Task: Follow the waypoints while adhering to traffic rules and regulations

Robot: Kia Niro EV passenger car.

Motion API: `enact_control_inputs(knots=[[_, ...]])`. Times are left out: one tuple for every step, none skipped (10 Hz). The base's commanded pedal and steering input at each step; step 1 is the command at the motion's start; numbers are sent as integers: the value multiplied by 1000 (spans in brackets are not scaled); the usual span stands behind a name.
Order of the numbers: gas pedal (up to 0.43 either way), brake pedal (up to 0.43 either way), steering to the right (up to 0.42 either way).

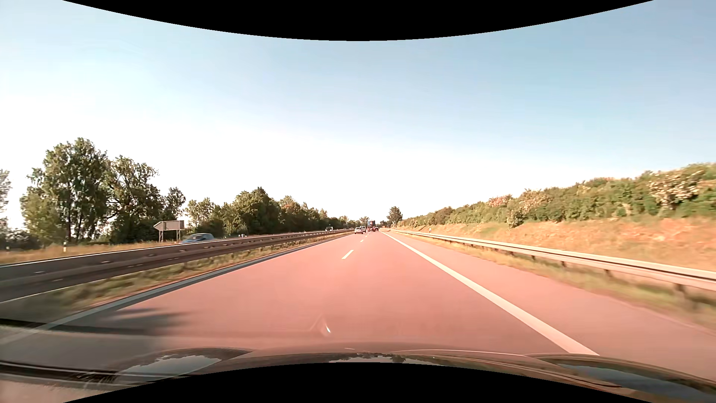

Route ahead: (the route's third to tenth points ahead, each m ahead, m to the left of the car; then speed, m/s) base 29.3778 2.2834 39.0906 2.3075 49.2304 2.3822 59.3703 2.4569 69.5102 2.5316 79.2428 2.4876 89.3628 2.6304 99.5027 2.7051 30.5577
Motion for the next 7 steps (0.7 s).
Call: enact_control_inputs(knots=[[319,6,-1],[319,6,-1],[319,6,-1],[319,6,-1],[319,6,-2],[319,6,-3],[319,6,-3]])
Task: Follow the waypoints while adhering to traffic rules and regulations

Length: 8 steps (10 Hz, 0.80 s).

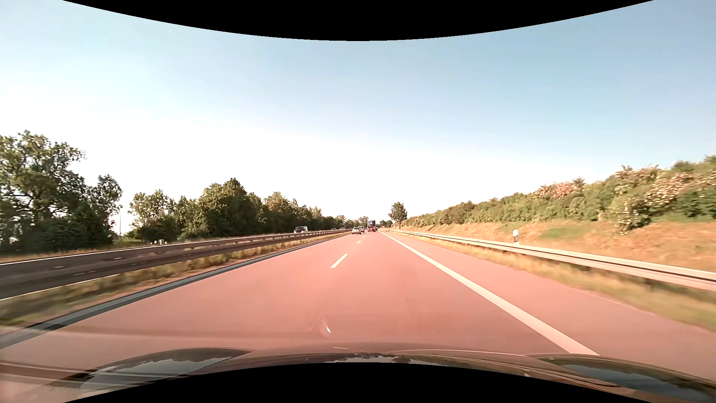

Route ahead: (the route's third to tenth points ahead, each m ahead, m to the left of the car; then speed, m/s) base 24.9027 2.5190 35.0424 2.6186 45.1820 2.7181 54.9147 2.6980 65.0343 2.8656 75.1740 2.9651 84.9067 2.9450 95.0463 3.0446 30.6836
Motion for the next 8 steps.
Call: enact_control_inputs(knots=[[319,6,-4],[319,6,-4],[319,6,-3],[331,6,-3],[331,0,-4],[331,6,-4],[331,6,-4],[339,6,-4]])
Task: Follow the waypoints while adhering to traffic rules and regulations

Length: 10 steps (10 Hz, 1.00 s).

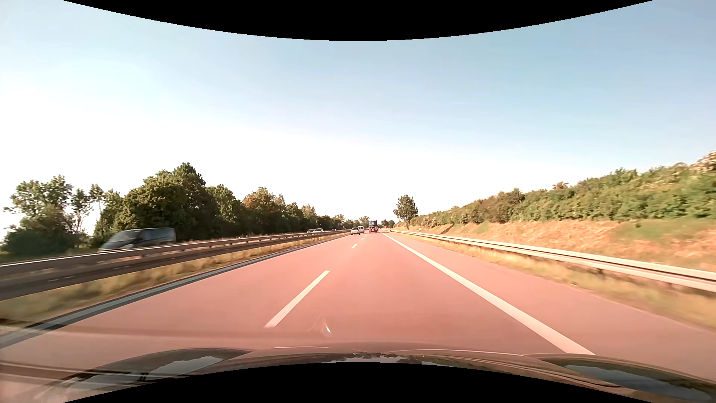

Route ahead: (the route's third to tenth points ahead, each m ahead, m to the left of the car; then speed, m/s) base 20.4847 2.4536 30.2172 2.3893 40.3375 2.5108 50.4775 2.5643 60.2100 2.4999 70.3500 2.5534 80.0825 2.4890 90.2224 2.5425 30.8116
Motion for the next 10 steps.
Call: enact_control_inputs(knots=[[339,6,-4],[331,6,-4],[331,6,-4],[319,6,-4],[299,6,-4],[287,6,-4],[287,6,-4],[287,6,-4],[287,6,-6],[287,6,-6]])
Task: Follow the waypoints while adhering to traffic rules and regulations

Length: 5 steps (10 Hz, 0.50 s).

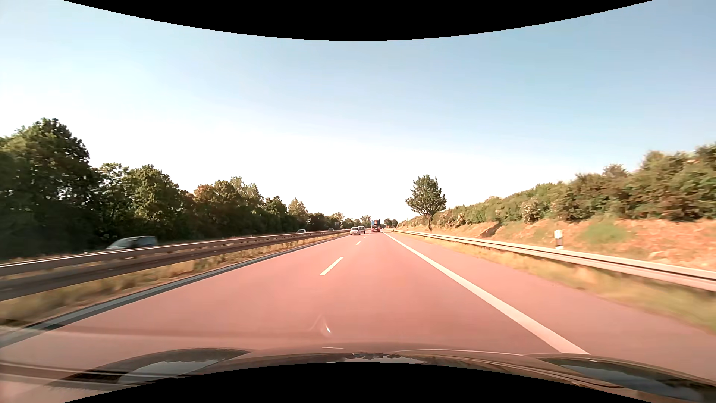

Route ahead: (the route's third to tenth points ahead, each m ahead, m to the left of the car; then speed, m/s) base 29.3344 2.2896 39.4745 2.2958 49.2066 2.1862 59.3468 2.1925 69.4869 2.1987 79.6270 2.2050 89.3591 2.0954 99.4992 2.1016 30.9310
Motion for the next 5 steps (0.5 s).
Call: enact_control_inputs(knots=[[287,6,-6],[287,6,-6],[287,6,-6],[287,6,-6],[287,6,-6]])
